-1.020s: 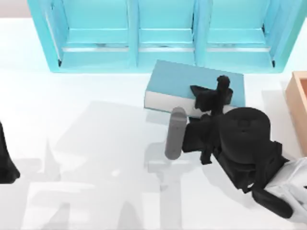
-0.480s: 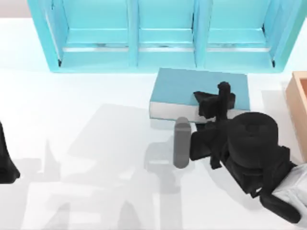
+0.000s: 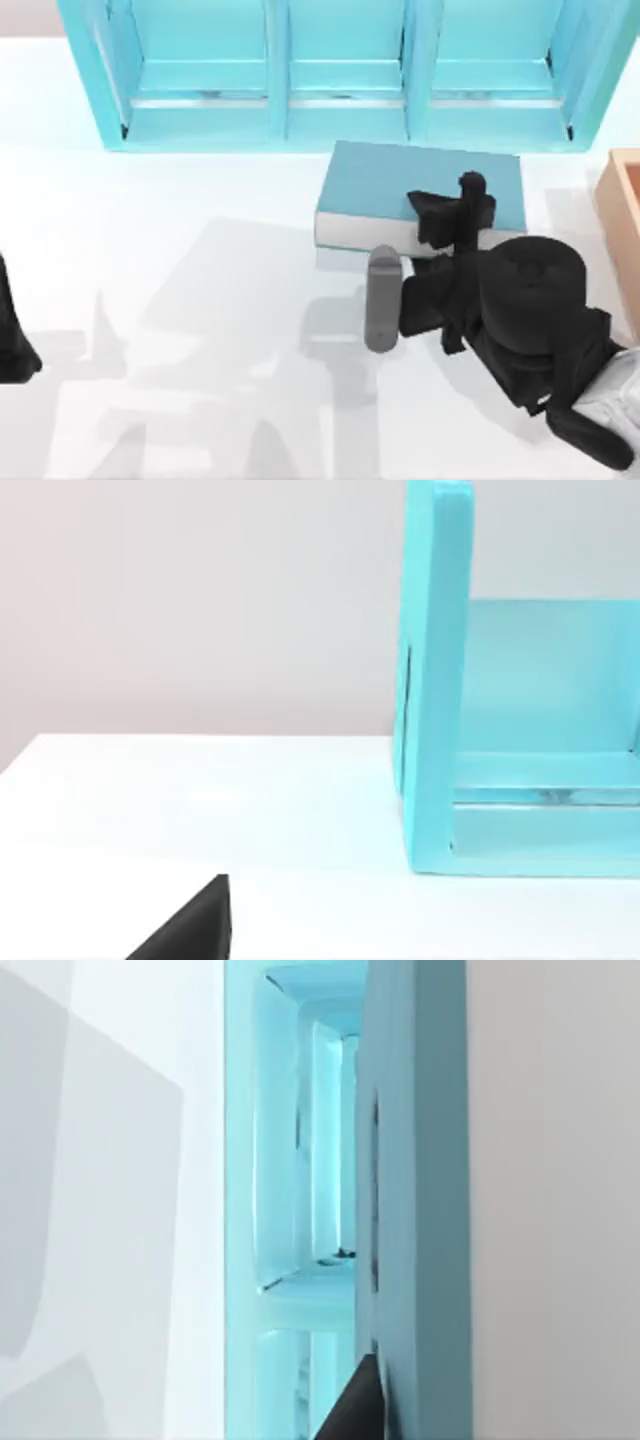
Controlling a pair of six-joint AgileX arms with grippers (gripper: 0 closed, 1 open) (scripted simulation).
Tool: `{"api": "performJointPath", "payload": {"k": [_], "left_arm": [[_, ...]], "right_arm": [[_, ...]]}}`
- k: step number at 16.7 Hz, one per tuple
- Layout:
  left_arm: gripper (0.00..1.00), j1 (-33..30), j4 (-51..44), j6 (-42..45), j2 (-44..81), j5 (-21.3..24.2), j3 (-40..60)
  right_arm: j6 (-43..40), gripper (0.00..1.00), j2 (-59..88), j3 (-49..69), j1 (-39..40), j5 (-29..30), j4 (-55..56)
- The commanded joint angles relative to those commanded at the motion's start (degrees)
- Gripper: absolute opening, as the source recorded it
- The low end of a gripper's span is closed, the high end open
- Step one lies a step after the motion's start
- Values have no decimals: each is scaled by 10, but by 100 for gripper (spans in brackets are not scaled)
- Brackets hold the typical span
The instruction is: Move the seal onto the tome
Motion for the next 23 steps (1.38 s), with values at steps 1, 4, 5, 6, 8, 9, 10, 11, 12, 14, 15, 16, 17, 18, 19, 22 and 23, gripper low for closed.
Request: {"api": "performJointPath", "payload": {"k": [1,4,5,6,8,9,10,11,12,14,15,16,17,18,19,22,23], "left_arm": [[100,0,0,0,0,0,0],[100,0,0,0,0,0,0],[100,0,0,0,0,0,0],[100,0,0,0,0,0,0],[100,0,0,0,0,0,0],[100,0,0,0,0,0,0],[100,0,0,0,0,0,0],[100,0,0,0,0,0,0],[100,0,0,0,0,0,0],[100,0,0,0,0,0,0],[100,0,0,0,0,0,0],[100,0,0,0,0,0,0],[100,0,0,0,0,0,0],[100,0,0,0,0,0,0],[100,0,0,0,0,0,0],[100,0,0,0,0,0,0],[100,0,0,0,0,0,0]], "right_arm": [[0,0,6,-1,0,0,7],[-1,0,40,-9,0,1,45],[-1,0,52,-12,0,1,60],[-1,0,64,-14,0,1,74],[0,0,78,-16,0,1,94],[0,0,80,-17,0,1,96],[0,0,80,-17,0,1,96],[0,0,80,-17,0,1,96],[0,0,80,-17,0,1,96],[0,15,80,-17,0,1,96],[0,23,80,-17,0,1,96],[0,30,80,-17,0,1,96],[0,38,80,-17,0,1,96],[0,45,80,-17,0,1,96],[0,53,80,-17,0,1,96],[0,75,80,-17,0,1,96],[0,83,80,-17,0,1,96]]}}
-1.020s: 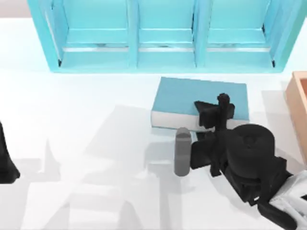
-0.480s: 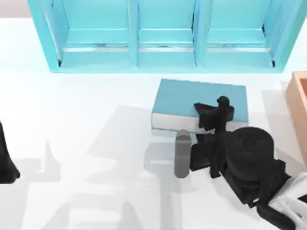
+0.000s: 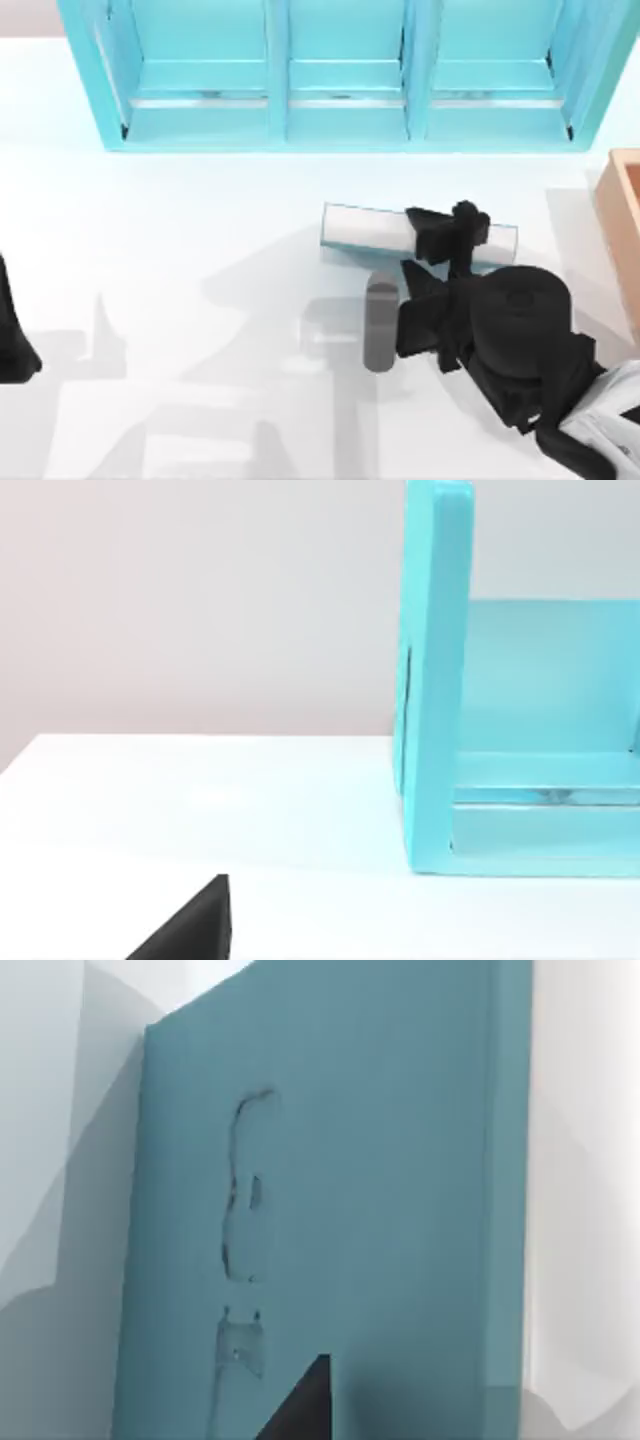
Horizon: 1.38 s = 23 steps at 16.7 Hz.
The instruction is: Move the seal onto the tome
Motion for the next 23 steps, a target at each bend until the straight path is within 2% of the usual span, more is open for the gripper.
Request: {"api": "performJointPath", "payload": {"k": [2,3,13,16,23], "left_arm": [[100,0,0,0,0,0,0],[100,0,0,0,0,0,0],[100,0,0,0,0,0,0],[100,0,0,0,0,0,0],[100,0,0,0,0,0,0]], "right_arm": [[0,98,0,0,0,0,0],[0,100,0,0,0,0,0],[4,100,-3,-5,9,9,-5],[29,100,-35,-32,67,66,-37],[136,100,-172,-122,298,273,-148]]}}
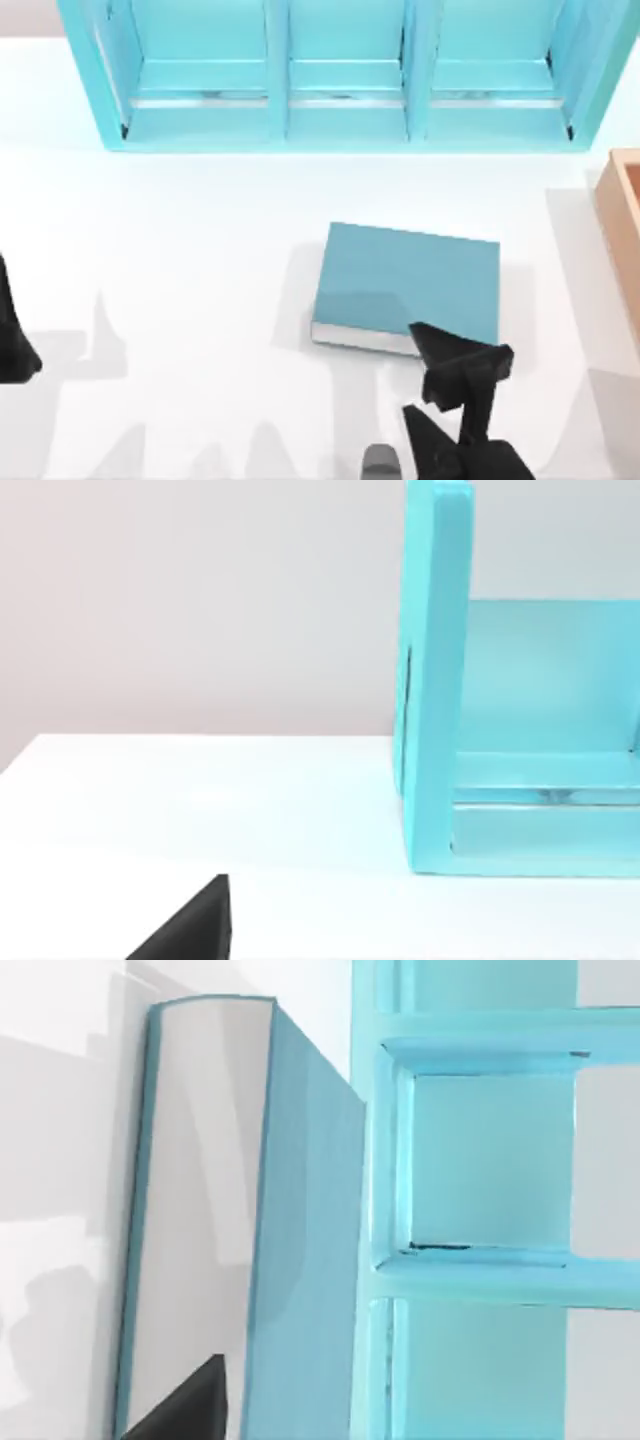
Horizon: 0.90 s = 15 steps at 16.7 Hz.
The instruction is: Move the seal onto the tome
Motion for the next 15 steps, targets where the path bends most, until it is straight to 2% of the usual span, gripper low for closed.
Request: {"api": "performJointPath", "payload": {"k": [3,8,12,15], "left_arm": [[100,0,0,0,0,0,0],[100,0,0,0,0,0,0],[100,0,0,0,0,0,0],[100,0,0,0,0,0,0]], "right_arm": [[21,100,-28,-18,31,31,-23],[25,100,-26,-10,26,26,-28],[82,100,-11,68,-28,-20,-112],[147,100,13,166,-116,-81,-230]]}}
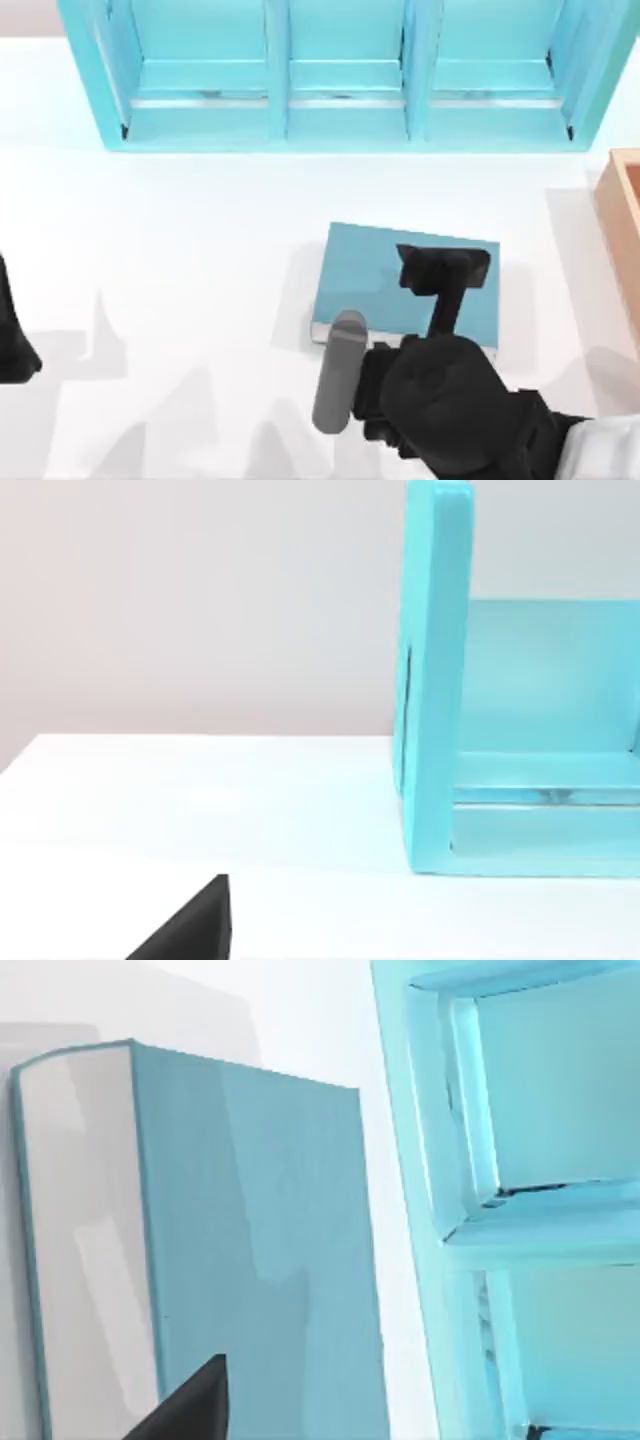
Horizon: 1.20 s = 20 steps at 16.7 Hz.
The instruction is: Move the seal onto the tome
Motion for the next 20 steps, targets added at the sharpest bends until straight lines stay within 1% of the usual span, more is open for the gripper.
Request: {"api": "performJointPath", "payload": {"k": [4,8,13,17,20], "left_arm": [[100,0,0,0,0,0,0],[100,0,0,0,0,0,0],[100,0,0,0,0,0,0],[100,0,0,0,0,0,0],[100,0,0,0,0,0,0]], "right_arm": [[99,100,39,152,-170,-101,-204],[192,100,81,304,-360,-211,-444],[278,100,127,471,-587,-335,-727],[317,100,152,543,-730,-405,-881],[329,100,163,559,-789,-434,-942]]}}
